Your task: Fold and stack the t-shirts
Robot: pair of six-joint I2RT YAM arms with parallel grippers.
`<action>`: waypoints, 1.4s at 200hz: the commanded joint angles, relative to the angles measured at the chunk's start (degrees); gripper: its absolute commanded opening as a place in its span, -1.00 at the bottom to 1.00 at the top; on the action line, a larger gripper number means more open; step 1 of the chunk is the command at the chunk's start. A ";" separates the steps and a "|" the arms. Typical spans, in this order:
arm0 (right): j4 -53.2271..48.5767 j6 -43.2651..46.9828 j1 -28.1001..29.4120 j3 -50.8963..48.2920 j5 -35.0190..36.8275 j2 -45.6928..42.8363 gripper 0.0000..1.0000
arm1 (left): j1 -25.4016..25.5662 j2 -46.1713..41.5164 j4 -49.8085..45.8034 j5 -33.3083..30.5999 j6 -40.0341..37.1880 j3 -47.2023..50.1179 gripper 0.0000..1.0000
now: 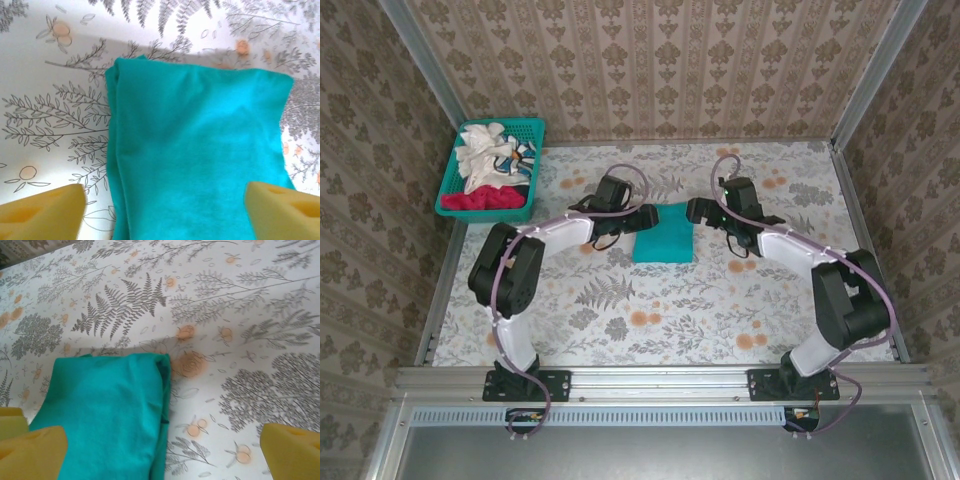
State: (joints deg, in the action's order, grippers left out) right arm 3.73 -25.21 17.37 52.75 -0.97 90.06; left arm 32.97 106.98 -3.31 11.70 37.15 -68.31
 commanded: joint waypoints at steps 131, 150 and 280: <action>-5.52 3.67 -0.36 -7.98 2.32 -15.89 1.00 | 10.27 13.61 10.14 7.12 11.17 -6.74 0.06; -8.97 1.99 -0.28 -6.21 3.87 -15.24 1.00 | 10.02 9.96 10.86 4.21 9.79 -3.02 0.36; -24.04 3.15 18.31 20.14 21.21 17.84 0.71 | 5.76 -32.55 18.92 -9.24 -26.41 35.26 0.96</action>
State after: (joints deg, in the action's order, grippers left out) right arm -13.85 -24.43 33.58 67.85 13.72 102.04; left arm 38.89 78.85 16.86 4.43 22.02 -33.95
